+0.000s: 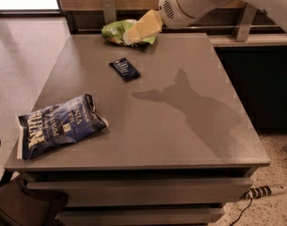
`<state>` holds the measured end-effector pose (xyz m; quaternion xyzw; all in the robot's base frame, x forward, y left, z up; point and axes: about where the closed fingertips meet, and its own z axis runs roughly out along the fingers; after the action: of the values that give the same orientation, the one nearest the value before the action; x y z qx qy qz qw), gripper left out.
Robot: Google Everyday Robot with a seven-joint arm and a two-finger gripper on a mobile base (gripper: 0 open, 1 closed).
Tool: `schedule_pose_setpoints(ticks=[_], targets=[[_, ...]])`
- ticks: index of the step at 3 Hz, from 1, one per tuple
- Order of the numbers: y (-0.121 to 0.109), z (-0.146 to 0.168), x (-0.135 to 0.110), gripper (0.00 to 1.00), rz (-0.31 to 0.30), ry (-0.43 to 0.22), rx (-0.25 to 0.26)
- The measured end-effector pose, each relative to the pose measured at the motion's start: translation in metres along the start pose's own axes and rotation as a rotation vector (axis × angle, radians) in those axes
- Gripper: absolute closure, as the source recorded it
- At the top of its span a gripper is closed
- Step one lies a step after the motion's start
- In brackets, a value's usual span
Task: Pick rxbar blueberry
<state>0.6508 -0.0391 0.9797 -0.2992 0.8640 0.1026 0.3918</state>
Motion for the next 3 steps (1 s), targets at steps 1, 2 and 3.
schedule_pose_setpoints(ticks=[1, 2, 3], targets=[[0.021, 0.036, 0.005, 0.00, -0.007, 0.018, 0.004], [0.036, 0.068, 0.011, 0.00, 0.011, 0.023, -0.036], [0.053, 0.108, 0.020, 0.00, 0.055, 0.015, -0.109]])
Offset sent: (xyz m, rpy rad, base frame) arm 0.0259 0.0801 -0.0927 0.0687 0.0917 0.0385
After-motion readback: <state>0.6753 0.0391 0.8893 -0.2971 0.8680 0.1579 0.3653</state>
